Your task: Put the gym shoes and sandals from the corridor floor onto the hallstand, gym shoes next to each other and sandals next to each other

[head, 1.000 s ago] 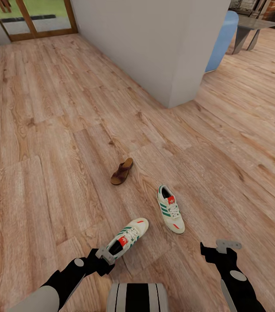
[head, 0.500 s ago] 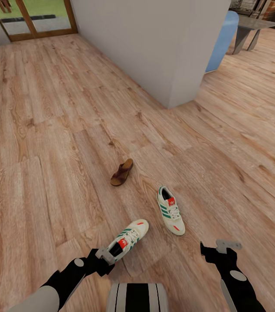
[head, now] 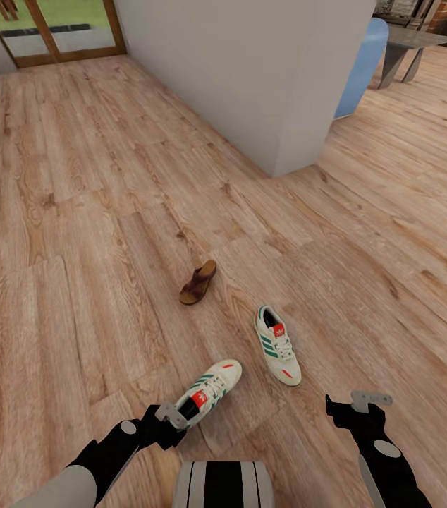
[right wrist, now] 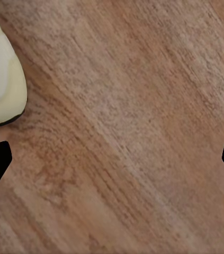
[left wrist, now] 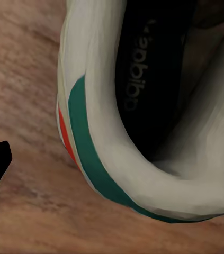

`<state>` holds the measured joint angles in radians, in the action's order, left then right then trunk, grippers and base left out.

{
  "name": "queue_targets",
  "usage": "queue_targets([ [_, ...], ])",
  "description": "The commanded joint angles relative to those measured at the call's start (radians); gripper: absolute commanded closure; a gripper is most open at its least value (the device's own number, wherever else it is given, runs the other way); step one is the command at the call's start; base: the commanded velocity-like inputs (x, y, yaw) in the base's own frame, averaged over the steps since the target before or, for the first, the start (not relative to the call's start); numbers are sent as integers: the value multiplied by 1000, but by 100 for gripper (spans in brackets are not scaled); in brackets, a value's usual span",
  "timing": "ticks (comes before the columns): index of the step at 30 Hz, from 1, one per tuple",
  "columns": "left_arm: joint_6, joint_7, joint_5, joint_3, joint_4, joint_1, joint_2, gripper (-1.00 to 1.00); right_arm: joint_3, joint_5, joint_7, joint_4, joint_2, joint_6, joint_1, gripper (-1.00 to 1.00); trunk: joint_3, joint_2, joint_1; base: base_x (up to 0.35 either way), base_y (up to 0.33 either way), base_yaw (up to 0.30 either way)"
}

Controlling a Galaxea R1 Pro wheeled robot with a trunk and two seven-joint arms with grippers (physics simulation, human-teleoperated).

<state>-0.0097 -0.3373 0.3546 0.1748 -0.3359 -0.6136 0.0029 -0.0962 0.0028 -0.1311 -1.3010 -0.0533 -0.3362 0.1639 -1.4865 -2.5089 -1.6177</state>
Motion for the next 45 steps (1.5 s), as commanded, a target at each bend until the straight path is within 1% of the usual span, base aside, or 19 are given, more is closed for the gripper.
queue_targets([
  [1, -1, -3, 10, -2, -2, 0, 0, -100, 1, 0, -3, -1, 0, -6, 0, -100, -1, 0, 0, 38, -8, 0],
  [9, -1, -4, 10, -3, -2, 0, 0, -100, 1, 0, -4, -1, 0, -6, 0, -100, -1, 0, 0, 72, -51, 0],
  [33, -1, -5, 10, -4, 0, 0, 0, -100, 1, 0, -4, -1, 0, -6, 0, -100, -1, 0, 0, 3, -24, 0],
  [34, -1, -5, 10, -4, -1, 0, 0, 100, 1, 0, -4, -1, 0, -6, 0, -100, -1, 0, 0, 0, -9, 0],
  [45, -1, -6, 9, 0, -1, 0, 2, 100, 1, 0, -3, -1, 0, -6, 0, -100, -1, 0, 0, 0, -1, 0],
])
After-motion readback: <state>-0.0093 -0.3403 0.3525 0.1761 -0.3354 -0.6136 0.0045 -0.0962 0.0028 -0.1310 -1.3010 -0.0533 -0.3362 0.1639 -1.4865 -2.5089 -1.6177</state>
